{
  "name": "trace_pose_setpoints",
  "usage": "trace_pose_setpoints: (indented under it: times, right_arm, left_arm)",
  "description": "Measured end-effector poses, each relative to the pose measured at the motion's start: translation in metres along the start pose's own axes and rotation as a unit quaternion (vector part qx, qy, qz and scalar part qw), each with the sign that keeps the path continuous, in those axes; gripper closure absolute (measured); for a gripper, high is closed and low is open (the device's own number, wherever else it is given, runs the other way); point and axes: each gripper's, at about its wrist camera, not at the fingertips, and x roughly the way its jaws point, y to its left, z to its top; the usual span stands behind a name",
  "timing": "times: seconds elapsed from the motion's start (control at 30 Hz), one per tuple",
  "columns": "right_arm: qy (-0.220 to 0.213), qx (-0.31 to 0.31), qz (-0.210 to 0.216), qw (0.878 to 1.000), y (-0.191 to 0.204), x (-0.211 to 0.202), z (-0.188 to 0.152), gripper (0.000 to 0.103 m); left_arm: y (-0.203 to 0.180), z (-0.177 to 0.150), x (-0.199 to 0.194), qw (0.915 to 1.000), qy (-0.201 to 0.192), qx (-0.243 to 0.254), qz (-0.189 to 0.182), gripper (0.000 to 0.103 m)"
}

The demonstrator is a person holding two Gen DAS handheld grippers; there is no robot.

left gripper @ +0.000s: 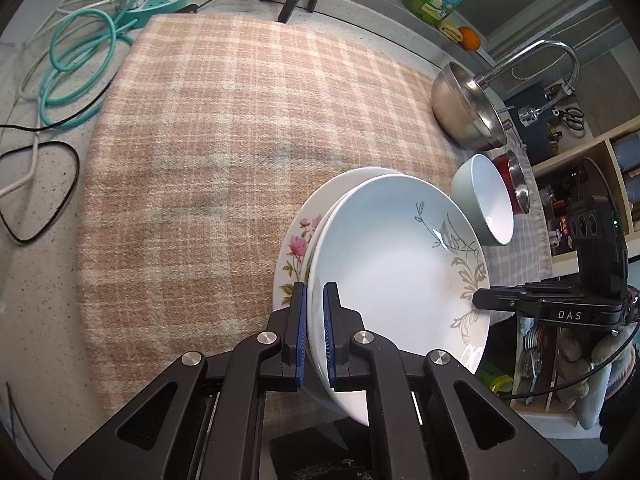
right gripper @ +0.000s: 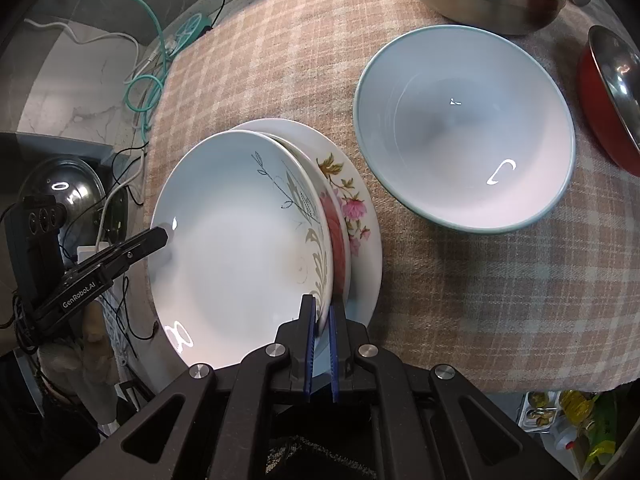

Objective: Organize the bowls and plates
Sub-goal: 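Lower the leaf-pattern plate onto the rose-rimmed plate with right gripper, then press the leaf-pattern plate flat onto the plate stack with right gripper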

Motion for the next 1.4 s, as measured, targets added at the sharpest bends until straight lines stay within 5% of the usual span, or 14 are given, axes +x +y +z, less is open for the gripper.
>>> trace_pose_setpoints:
  times: [1.4]
  right_arm:
    - [0.014, 0.029, 0.024, 0.999, -0.011, -0.002, 0.004, 0.094]
  left_arm:
    - [0.001, 0.001, -0.002, 1.0, -0.004, 0.0, -0.005, 0.097]
